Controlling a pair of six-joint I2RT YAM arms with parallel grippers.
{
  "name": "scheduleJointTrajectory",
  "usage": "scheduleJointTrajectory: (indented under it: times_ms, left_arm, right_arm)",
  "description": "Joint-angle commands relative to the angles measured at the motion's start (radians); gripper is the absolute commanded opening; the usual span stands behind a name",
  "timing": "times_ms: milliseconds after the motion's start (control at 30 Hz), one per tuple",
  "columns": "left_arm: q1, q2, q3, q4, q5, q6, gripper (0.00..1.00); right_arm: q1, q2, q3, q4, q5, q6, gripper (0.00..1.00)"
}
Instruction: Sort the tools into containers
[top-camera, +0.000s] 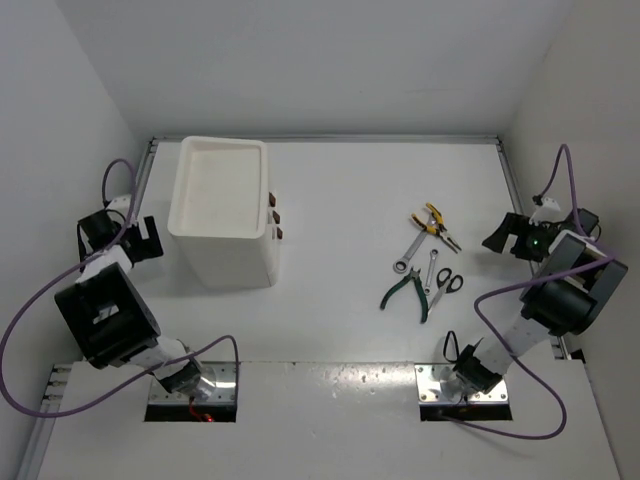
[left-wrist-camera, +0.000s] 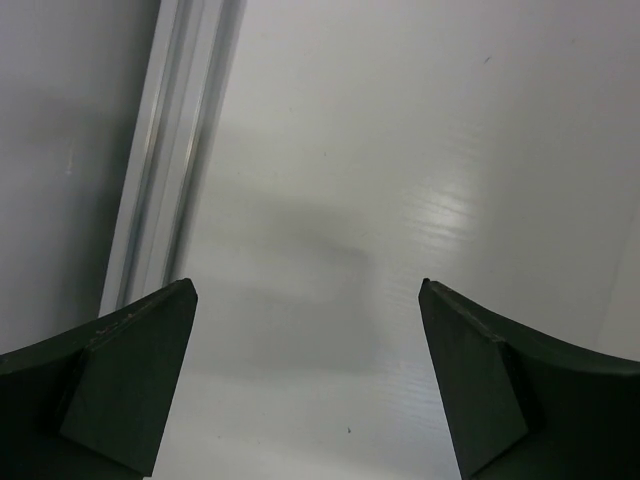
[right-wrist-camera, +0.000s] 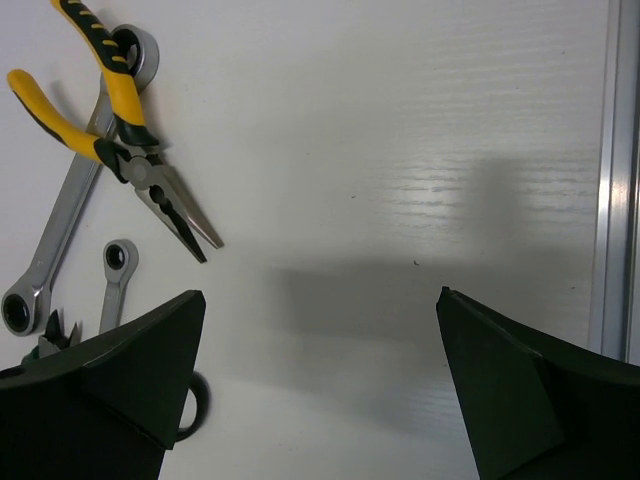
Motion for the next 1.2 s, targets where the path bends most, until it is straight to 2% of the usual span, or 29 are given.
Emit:
scheduleJointTrajectory:
  times_ms: [0, 133, 300, 333, 400, 433, 533, 800, 833, 967, 1167]
  left_arm:
    - [0.046, -0.044, 0.175, -0.120, 0.159, -0.034, 1.00]
    - [0.078, -0.067, 0.359, -0.223, 0.270, -0.086, 0.99]
    - [0.078, -0.087, 0.635, -0.349, 0.345, -0.153, 0.90]
    - [0.078, -0.078, 0.674, -0.413, 0.418, -0.163, 0.88]
    - [0.078, -0.066, 0.734, -0.476, 0.498, -0.172, 0.85]
    - [0.045, -0.066, 0.769, -0.503, 0.521, -0.172, 0.83]
    - [-0.006, -0.130, 0.746, -0.535, 0.551, -0.172, 0.80]
    - [-0.274, -0.215, 0.654, -0.535, 0.414, -0.190, 0.80]
    - [-0.316, -0.215, 0.642, -0.535, 0.363, -0.199, 0.80]
    - [-0.396, -0.215, 0.622, -0.535, 0.223, -0.222, 0.74]
    - [-0.483, -0.238, 0.530, -0.512, 0.005, -0.255, 0.68]
  right_arm:
    - [-0.001, -0.022, 0.007, -0.039, -0.052, -0.065, 1.00]
    - [0.011, -0.074, -0.036, -0.030, -0.111, -0.078, 1.00]
    - [0.020, -0.104, -0.036, -0.075, -0.143, -0.078, 1.00]
    - [0.020, -0.114, -0.036, -0.084, -0.155, -0.078, 1.00]
    - [0.038, -0.129, -0.036, -0.110, -0.166, -0.078, 1.00]
    - [0.039, -0.149, -0.036, -0.121, -0.166, -0.078, 1.00]
    - [0.089, -0.192, -0.036, -0.130, -0.177, -0.046, 1.00]
    - [0.252, -0.310, -0.018, -0.119, -0.197, 0.117, 1.00]
    - [0.291, -0.319, -0.006, -0.119, -0.197, 0.132, 1.00]
    - [0.373, -0.328, 0.007, -0.081, -0.197, 0.227, 1.00]
    - [0.469, -0.328, 0.031, -0.041, -0.175, 0.278, 1.00]
